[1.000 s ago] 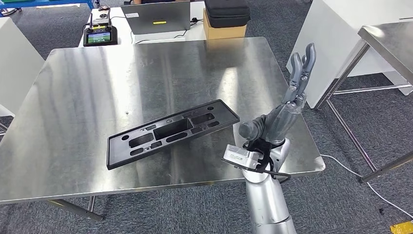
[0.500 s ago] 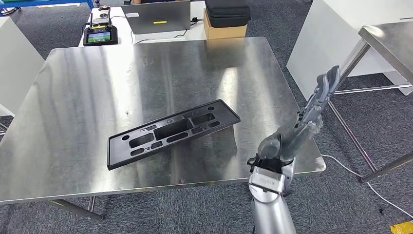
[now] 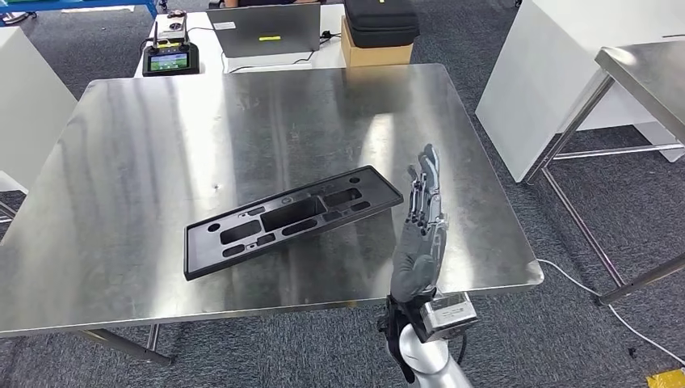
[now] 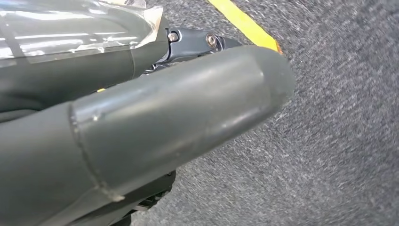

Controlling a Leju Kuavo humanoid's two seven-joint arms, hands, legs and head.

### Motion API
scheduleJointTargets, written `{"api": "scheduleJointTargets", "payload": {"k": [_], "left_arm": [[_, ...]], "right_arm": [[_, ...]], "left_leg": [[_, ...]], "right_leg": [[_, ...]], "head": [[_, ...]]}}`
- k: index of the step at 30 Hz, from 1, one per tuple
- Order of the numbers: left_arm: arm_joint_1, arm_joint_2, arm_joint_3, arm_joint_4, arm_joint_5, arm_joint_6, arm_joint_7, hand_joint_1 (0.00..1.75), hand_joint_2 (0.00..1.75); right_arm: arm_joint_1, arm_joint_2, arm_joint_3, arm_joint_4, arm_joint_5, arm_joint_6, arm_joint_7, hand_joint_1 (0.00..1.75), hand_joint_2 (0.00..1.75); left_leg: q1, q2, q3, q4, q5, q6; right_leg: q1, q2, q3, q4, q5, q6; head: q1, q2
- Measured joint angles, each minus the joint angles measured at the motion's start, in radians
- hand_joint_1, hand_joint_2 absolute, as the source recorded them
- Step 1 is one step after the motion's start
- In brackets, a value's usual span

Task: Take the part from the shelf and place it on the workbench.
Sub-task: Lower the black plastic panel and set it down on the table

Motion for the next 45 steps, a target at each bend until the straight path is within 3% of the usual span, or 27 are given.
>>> {"api": "scheduleJointTargets", "payload": {"k": [2, 4, 5, 6, 7, 9, 11, 13, 15, 17, 19, 21, 22, 25, 27, 30, 32, 34, 35, 36, 37, 39, 41, 43, 45], "left_arm": [[0.0, -0.005, 0.013, 0.0, 0.002, 0.003, -0.001, 0.0, 0.0], [0.001, -0.007, 0.023, 0.0, 0.006, 0.006, 0.0, 0.0, 0.0], [0.001, -0.008, 0.028, 0.0, 0.008, 0.005, 0.0, 0.0, 0.0], [0.002, -0.009, 0.033, 0.0, 0.01, 0.003, 0.0, 0.0, 0.0], [0.003, -0.011, 0.038, 0.0, 0.012, 0.001, 0.0, 0.0, 0.0], [0.003, -0.014, 0.045, -0.001, 0.014, -0.003, 0.0, 0.0, 0.0], [0.003, -0.016, 0.049, -0.001, 0.014, -0.005, 0.0, 0.0, 0.0], [0.004, -0.014, 0.054, -0.003, 0.014, -0.005, 0.0, 0.0, 0.0], [0.006, -0.012, 0.059, -0.004, 0.015, -0.005, 0.0, 0.0, 0.0], [0.008, -0.013, 0.063, -0.006, 0.016, -0.004, 0.0, 0.0, 0.0], [0.008, -0.014, 0.066, -0.007, 0.017, -0.002, 0.0, 0.0, 0.0], [0.009, -0.014, 0.069, -0.007, 0.017, 0.002, 0.001, 0.0, 0.0], [0.009, -0.014, 0.071, -0.007, 0.017, 0.004, 0.001, 0.0, 0.0], [0.008, -0.014, 0.073, -0.008, 0.017, 0.009, 0.001, 0.0, 0.0], [0.006, -0.015, 0.074, -0.009, 0.017, 0.011, 0.002, 0.0, 0.0], [0.006, -0.018, 0.075, -0.009, 0.016, 0.011, 0.004, 0.0, 0.0], [0.006, -0.02, 0.076, -0.009, 0.015, 0.009, 0.005, 0.0, 0.0], [0.006, -0.021, 0.076, -0.009, 0.008, 0.005, 0.007, 0.0, 0.0], [0.007, -0.021, 0.076, -0.009, 0.002, 0.002, 0.01, 0.0, 0.0], [0.007, -0.021, 0.075, -0.009, -0.004, 0.0, 0.013, 0.0, 0.0], [0.007, -0.02, 0.074, -0.009, -0.011, -0.002, 0.016, 0.0, 0.0], [0.006, -0.021, 0.072, -0.01, -0.019, -0.003, 0.021, 0.0, 0.0], [0.005, -0.023, 0.071, -0.01, -0.024, -0.002, 0.025, 0.0, 0.0], [0.004, -0.025, 0.07, -0.01, -0.026, -0.001, 0.027, 0.0, 0.0], [0.003, -0.025, 0.07, -0.01, -0.027, 0.001, 0.028, 0.0, 0.0]], "right_arm": [[0.001, -0.002, -0.001, 0.026, -0.014, 0.008, -0.005, 0.0, 0.0], [0.012, -0.004, -0.006, 0.041, -0.02, 0.019, -0.006, 0.0, 0.0], [0.019, -0.006, -0.01, 0.046, -0.022, 0.028, -0.005, 0.0, 0.0], [0.025, -0.007, -0.014, 0.05, -0.022, 0.039, -0.001, 0.0, 0.0], [0.03, -0.008, -0.018, 0.053, -0.023, 0.051, 0.003, 0.0, 0.0], [0.033, -0.009, -0.023, 0.057, -0.023, 0.067, 0.009, 0.0, 0.0], [0.034, -0.009, -0.024, 0.059, -0.024, 0.071, 0.01, 0.0, 0.0], [0.037, -0.009, -0.026, 0.062, -0.024, 0.075, 0.011, 0.0, 0.0], [0.039, -0.008, -0.027, 0.068, -0.025, 0.087, 0.014, 0.0, 0.0], [0.043, -0.007, -0.03, 0.072, -0.024, 0.109, 0.02, 0.0, 0.0], [0.049, -0.006, -0.036, 0.076, -0.027, 0.133, 0.024, 0.0, 0.0], [0.056, -0.006, -0.048, 0.083, -0.041, 0.157, 0.026, 0.0, 0.0], [0.061, -0.006, -0.055, 0.087, -0.051, 0.168, 0.026, 0.0, 0.0], [0.073, -0.006, -0.074, 0.091, -0.068, 0.182, 0.02, 0.0, 0.0], [0.084, -0.006, -0.082, 0.091, -0.071, 0.188, 0.016, 0.0, 0.0], [0.104, -0.006, -0.093, 0.088, -0.063, 0.193, 0.011, 0.0, 0.0], [0.119, -0.006, -0.102, 0.082, -0.054, 0.192, 0.012, 0.0, 0.0], [0.136, -0.006, -0.113, 0.07, -0.043, 0.188, 0.017, 0.0, 0.0], [0.146, -0.005, -0.119, 0.062, -0.036, 0.183, 0.021, 0.0, 0.0], [0.157, -0.005, -0.127, 0.052, -0.029, 0.178, 0.025, 0.0, 0.0], [0.168, -0.004, -0.135, 0.043, -0.024, 0.174, 0.028, 0.0, 0.0], [0.185, -0.004, -0.148, 0.023, -0.017, 0.173, 0.031, 0.0, 0.0], [0.197, -0.003, -0.16, 0.002, -0.012, 0.181, 0.032, 0.0, 0.0], [0.206, 0.0, -0.169, -0.012, -0.008, 0.19, 0.032, 0.0, 0.0], [0.213, 0.003, -0.175, -0.02, -0.005, 0.196, 0.031, 0.0, 0.0]], "left_leg": [[0.007, 0.002, 0.003, -0.013, 0.011, 0.007], [0.007, 0.004, -0.002, -0.014, 0.014, 0.009], [0.007, 0.004, -0.004, -0.014, 0.015, 0.007], [0.008, 0.004, -0.007, -0.013, 0.017, 0.005], [0.01, 0.004, -0.009, -0.012, 0.018, 0.002], [0.012, 0.004, -0.014, -0.007, 0.021, -0.006], [0.01, 0.001, -0.019, 0.002, 0.023, -0.018], [0.009, -0.003, -0.027, 0.012, 0.025, -0.028], [0.011, 0.001, -0.042, 0.032, 0.01, -0.038], [0.014, 0.019, -0.074, 0.105, -0.056, -0.05], [0.016, 0.032, -0.118, 0.234, -0.14, -0.055], [0.016, 0.034, -0.128, 0.311, -0.174, -0.052], [0.016, 0.034, -0.105, 0.3, -0.168, -0.048], [0.015, 0.033, 0.048, 0.096, -0.113, -0.036], [0.011, 0.032, 0.095, 0.024, -0.101, -0.033], [0.007, 0.033, 0.077, 0.016, -0.083, -0.018], [0.007, 0.036, 0.056, 0.01, -0.062, 0.0], [0.002, 0.037, 0.031, 0.011, -0.043, 0.01], [-0.002, 0.037, 0.017, 0.011, -0.033, 0.013], [-0.006, 0.037, 0.005, 0.012, -0.023, 0.015], [-0.011, 0.037, -0.006, 0.013, -0.014, 0.016], [-0.02, 0.035, -0.02, 0.013, 0.004, 0.018], [-0.026, 0.034, -0.03, 0.014, 0.019, 0.016], [-0.023, 0.035, -0.034, 0.013, 0.033, 0.008], [-0.018, 0.034, -0.039, 0.011, 0.043, -0.006]], "right_leg": [[0.002, -0.002, -0.036, 0.085, -0.054, -0.009], [0.002, -0.002, -0.092, 0.223, -0.12, -0.017], [0.001, -0.002, -0.107, 0.27, -0.137, -0.014], [0.0, -0.003, -0.104, 0.278, -0.138, -0.007], [-0.002, -0.003, -0.078, 0.242, -0.123, 0.002], [-0.006, -0.003, 0.016, 0.093, -0.081, 0.017], [-0.004, 0.002, 0.071, -0.001, -0.052, 0.013], [-0.009, 0.005, 0.069, -0.006, -0.041, 0.001], [-0.022, 0.002, 0.055, -0.001, -0.037, -0.003], [-0.024, -0.004, 0.037, 0.006, -0.027, -0.01], [-0.022, -0.01, 0.022, 0.008, -0.017, -0.022], [-0.018, -0.018, 0.006, 0.008, -0.005, -0.027], [-0.016, -0.021, -0.002, 0.008, 0.001, -0.027], [-0.01, -0.023, -0.015, 0.009, 0.018, -0.02], [-0.004, -0.024, -0.018, 0.009, 0.029, -0.009], [0.0, -0.023, -0.026, 0.013, 0.035, 0.01], [0.002, -0.02, -0.053, 0.07, -0.02, 0.003], [0.003, -0.017, -0.091, 0.193, -0.107, -0.013], [0.004, -0.017, -0.102, 0.254, -0.135, -0.014], [0.007, -0.016, -0.101, 0.291, -0.146, -0.012], [0.011, -0.015, -0.081, 0.292, -0.14, -0.008], [0.024, -0.013, 0.011, 0.184, -0.1, -0.008], [0.037, -0.011, 0.112, 0.031, -0.088, -0.029], [0.043, -0.011, 0.145, -0.038, -0.092, -0.046], [0.036, -0.012, 0.135, -0.052, -0.071, -0.055]], "head": [[0.001, 0.0], [0.002, 0.0], [0.002, 0.0], [0.002, 0.0], [0.002, 0.0], [0.002, 0.0], [0.002, 0.0], [0.0, 0.0], [-0.003, 0.0], [-0.008, 0.0], [-0.012, 0.0], [-0.012, 0.0], [-0.012, 0.0], [-0.012, 0.0], [-0.01, 0.0], [-0.008, 0.0], [-0.006, 0.0], [-0.005, 0.0], [-0.005, 0.0], [-0.004, 0.0], [-0.004, 0.0], [-0.004, 0.0], [-0.005, 0.0], [-0.004, 0.0], [-0.001, 0.0]]}}
